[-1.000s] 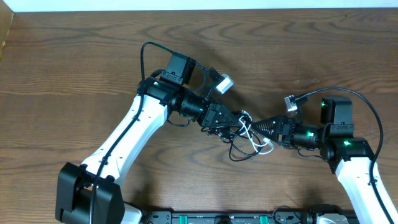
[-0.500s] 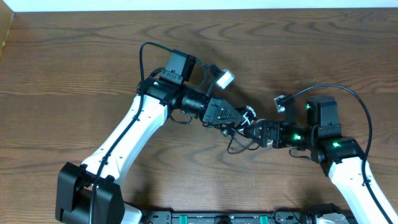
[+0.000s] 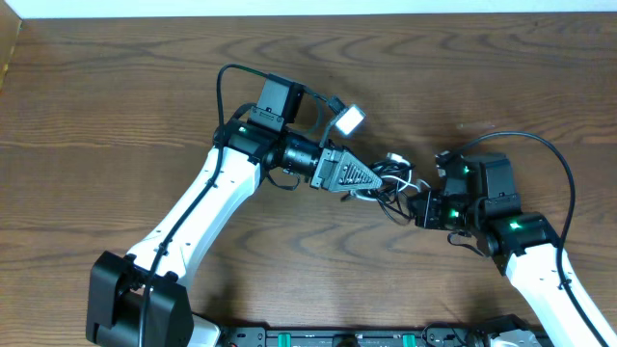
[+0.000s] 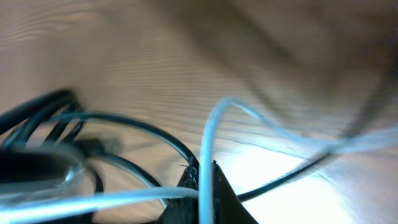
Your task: Untangle cables
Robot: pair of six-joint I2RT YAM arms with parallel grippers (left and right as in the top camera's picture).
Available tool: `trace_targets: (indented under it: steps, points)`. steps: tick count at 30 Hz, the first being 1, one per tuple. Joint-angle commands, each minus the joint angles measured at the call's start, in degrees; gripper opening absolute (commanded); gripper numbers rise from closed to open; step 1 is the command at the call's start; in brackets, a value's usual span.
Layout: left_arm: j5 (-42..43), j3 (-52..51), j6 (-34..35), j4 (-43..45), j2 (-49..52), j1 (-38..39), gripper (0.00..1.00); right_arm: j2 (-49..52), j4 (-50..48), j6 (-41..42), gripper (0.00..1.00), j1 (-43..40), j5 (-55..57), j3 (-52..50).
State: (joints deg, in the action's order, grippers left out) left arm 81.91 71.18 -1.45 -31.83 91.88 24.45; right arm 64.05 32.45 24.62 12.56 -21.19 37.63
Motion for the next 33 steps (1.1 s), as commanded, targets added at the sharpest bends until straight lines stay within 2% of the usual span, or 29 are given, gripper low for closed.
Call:
trace_targets:
  steps: [1, 11, 17, 21, 27, 31, 33]
  points:
    - [-0.50, 1.07, 0.04, 0.24, -1.33, -0.28, 0.08, 0.35, 2.82, 2.56, 0.01, -0.13, 10.54, 0.15]
    - [-13.46, 1.05, 0.02, 0.28, -1.33, -0.26, 0.08, 0.35, 7.69, 3.23, 0.02, -0.13, 6.97, 0.15]
    - [-13.64, 1.05, 0.02, 0.72, -1.33, -0.26, 0.08, 0.35, 8.63, 3.23, 0.13, -0.13, 4.22, 0.15]
    - [-13.62, 1.05, 0.04, 0.72, -1.33, -0.28, 0.08, 0.35, 9.29, 3.23, 0.25, -0.13, 2.51, 0.15]
    - [-13.60, 1.05, 0.04, 0.87, -1.33, -0.28, 0.08, 0.33, 10.40, 3.15, 0.49, -0.28, 2.40, 0.35]
    - [-13.60, 1.05, 0.02, 1.09, -1.33, -0.28, 0.08, 0.20, 12.33, 2.91, 0.66, -2.49, 0.83, 3.74]
    - [-13.62, 1.07, -0.50, 1.11, -1.33, -0.26, 0.08, -0.11, 14.45, 2.43, 0.69, -3.76, 0.66, 6.32]
